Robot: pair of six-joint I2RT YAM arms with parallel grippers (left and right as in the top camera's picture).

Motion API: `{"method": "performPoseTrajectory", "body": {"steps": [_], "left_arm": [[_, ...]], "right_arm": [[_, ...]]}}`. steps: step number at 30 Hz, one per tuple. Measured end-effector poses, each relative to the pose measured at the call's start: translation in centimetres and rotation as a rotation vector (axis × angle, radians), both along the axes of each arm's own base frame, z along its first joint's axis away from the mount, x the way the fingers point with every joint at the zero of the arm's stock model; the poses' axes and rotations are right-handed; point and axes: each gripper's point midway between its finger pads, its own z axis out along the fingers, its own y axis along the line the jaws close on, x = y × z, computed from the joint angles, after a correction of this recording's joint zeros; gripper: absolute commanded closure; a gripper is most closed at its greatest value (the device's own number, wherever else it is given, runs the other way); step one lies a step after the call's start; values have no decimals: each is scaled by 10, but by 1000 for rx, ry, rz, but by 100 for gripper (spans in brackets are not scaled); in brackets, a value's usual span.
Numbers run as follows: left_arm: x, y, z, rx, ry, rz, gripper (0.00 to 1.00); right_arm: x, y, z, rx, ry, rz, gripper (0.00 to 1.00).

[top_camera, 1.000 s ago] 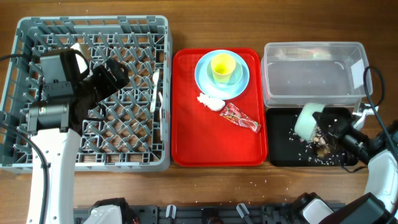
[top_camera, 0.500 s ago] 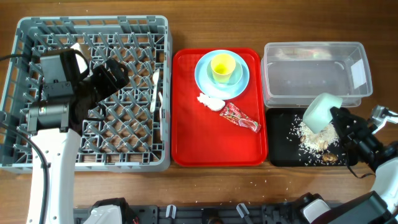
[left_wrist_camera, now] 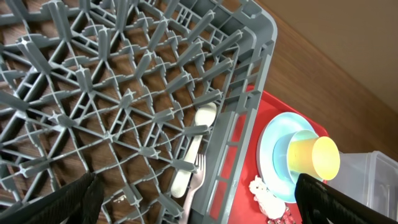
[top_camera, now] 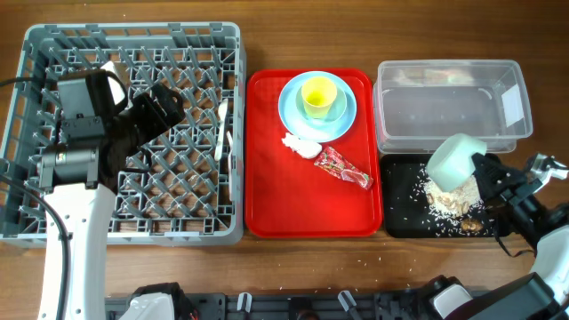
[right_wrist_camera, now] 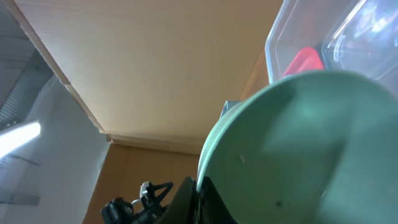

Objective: Sort waste into correct bins and load items into the dishwasher rack
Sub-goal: 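Bring the empty green bowl back and set it on the red tray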

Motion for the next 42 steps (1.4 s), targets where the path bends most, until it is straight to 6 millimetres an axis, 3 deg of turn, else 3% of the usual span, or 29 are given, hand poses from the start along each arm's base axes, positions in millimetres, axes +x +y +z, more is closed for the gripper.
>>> {"method": "performPoseTrajectory", "body": {"steps": [14,19,22,27,29,32,33,34,35,36,40,41,42], "left_arm": [[0,0,0,0,-1,0,0],[0,0,0,0,-1,0,0],[0,0,0,0,0,0,0],[0,0,0,0,0,0,0],[0,0,0,0,0,0,0],[0,0,0,0,0,0,0],[0,0,0,0,2,0,0],[0,0,0,0,0,0,0],[0,0,0,0,-2,0,0],[0,0,0,0,0,0,0],[0,0,0,0,0,1,0],[0,0,0,0,0,0,0],[0,0,0,0,0,0,0]], "right_arm": [[-4,6,-2,188,129,-2,96],[-2,3,0,150,105,-2,96],[-7,10,2,248,171,-1,96],[-6,9,12,141,112,-4,96],[-3,10,20,15,145,-21,96],[6,45,62,-426,230,14,96],[7,64,79,-549,208,53,96],[7,95,103,-679,125,129,96],[6,116,109,-765,81,175,96],[-2,151,104,-812,50,296,96],[-17,228,48,-963,136,599,95],[-19,257,23,-1021,169,691,95],[-21,270,10,-1051,185,731,95]]}}
